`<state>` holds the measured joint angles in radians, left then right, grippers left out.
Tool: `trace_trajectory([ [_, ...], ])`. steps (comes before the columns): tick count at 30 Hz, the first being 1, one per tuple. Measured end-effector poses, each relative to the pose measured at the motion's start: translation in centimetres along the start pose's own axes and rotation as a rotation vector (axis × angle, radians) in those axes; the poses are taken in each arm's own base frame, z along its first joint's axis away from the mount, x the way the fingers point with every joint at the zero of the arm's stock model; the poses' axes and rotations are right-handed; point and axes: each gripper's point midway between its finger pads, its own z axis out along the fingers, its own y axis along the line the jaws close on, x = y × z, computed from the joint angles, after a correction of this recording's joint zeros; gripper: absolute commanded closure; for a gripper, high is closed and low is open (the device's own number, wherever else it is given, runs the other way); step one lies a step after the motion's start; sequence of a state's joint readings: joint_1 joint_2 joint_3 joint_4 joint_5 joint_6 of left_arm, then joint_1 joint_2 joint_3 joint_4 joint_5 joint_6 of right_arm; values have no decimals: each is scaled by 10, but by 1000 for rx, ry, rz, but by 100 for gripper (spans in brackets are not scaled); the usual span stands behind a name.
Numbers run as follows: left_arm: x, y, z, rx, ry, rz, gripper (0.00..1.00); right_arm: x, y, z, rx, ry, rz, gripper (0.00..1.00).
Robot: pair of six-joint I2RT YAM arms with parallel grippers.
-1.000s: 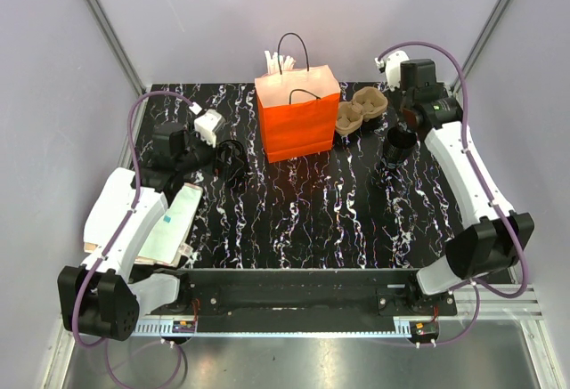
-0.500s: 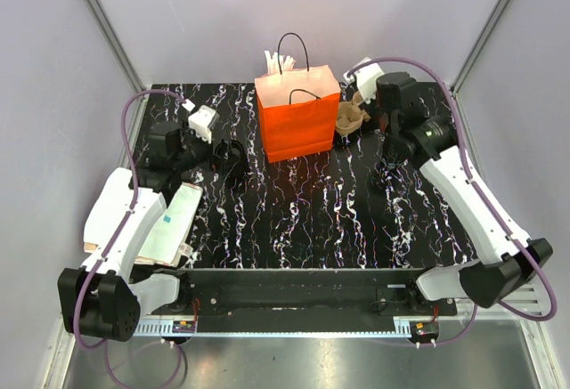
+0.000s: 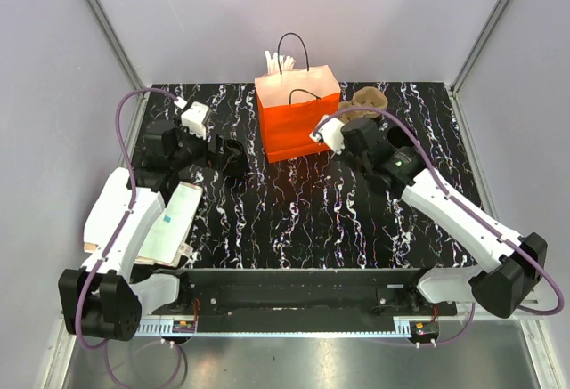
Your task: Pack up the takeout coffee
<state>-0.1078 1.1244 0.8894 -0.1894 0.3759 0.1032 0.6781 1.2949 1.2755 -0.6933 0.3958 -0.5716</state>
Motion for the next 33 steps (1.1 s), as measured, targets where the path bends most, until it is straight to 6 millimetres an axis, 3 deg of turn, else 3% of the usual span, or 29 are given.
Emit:
trace_trajectory([
  [9,-1,5,0,-20,-3,0,1,-25,59,15,-114,-79,-89,100],
  [17,2,6,0,-26,-1,-2,1,-29,123,42,-208,-57,-200,100],
  [23,4,7,0,-29,2,-5,1,-39,144,43,-228,-92,-217,100],
  [33,3,8,0,-30,-3,-3,1,-32,171,48,-256,-95,-218,100],
])
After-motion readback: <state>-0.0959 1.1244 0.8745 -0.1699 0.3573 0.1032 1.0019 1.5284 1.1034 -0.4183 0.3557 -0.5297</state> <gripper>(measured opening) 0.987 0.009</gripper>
